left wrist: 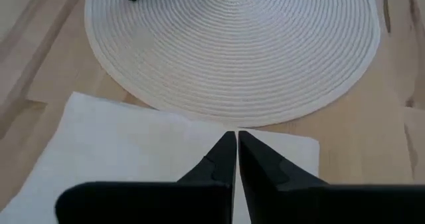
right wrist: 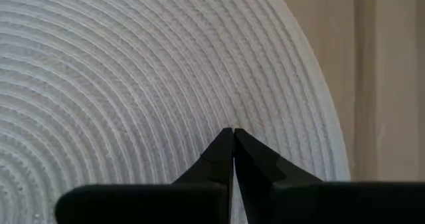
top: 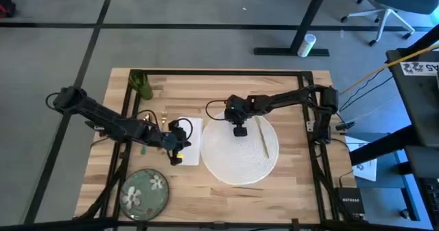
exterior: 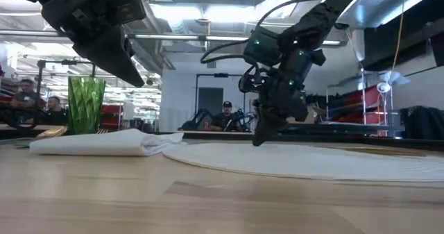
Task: Set table place
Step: Move the white table mat to the center of the table, then put the green spoon on the white table mat to right of the gold table knife
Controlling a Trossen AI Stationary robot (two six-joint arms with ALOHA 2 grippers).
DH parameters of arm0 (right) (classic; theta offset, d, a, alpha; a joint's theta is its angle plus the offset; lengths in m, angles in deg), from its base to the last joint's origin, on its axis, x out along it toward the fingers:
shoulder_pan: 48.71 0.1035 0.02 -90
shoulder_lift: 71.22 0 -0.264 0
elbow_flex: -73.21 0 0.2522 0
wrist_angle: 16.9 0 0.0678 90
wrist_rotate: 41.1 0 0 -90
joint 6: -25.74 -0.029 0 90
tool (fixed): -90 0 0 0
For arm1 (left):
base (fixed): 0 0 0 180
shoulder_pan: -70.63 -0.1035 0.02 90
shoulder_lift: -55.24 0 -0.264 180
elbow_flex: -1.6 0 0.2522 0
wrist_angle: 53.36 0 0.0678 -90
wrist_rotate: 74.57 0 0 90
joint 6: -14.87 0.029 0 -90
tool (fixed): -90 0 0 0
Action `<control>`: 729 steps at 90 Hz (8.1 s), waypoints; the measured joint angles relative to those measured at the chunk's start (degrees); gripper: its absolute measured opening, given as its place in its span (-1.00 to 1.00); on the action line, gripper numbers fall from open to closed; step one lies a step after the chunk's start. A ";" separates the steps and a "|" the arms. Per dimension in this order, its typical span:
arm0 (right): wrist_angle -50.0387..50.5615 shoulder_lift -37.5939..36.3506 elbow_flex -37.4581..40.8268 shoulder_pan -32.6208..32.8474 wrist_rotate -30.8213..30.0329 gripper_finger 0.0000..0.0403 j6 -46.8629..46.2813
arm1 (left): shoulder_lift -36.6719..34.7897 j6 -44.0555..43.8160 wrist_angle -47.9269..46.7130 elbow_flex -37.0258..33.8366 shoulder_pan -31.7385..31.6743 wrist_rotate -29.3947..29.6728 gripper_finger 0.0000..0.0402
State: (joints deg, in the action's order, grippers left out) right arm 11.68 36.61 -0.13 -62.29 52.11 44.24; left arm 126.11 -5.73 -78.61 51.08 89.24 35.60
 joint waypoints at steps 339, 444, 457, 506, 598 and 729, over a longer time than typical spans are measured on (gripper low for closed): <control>21.48 -13.18 -6.05 14.32 -8.74 -1.00 -7.15 | -0.55 -50.98 -57.36 6.63 -10.97 -2.51 -1.00; 15.89 -13.00 4.03 14.32 -10.60 -1.00 -1.95 | 5.43 -56.96 -53.51 3.00 -21.37 -10.45 -0.62; 14.40 -13.00 5.15 14.32 -10.59 -1.00 -1.92 | 8.76 -56.96 -54.00 4.12 -21.28 -10.46 -0.62; 12.20 -13.00 6.84 14.32 -10.56 -1.00 -0.57 | 19.55 -45.23 -63.24 9.20 -24.04 -13.47 -0.62; 12.22 -13.03 6.84 14.32 -9.67 -1.00 0.24 | 22.49 -42.19 -52.92 3.83 -28.84 -14.06 -0.62; 26.03 -30.14 6.82 14.38 -22.20 -1.00 -0.45 | 22.16 -20.46 -37.45 29.88 -22.67 -11.06 -1.00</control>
State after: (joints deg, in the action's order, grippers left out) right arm 37.71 6.47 6.69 -47.91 29.91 43.80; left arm 148.27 -26.19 -116.06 80.96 66.57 24.54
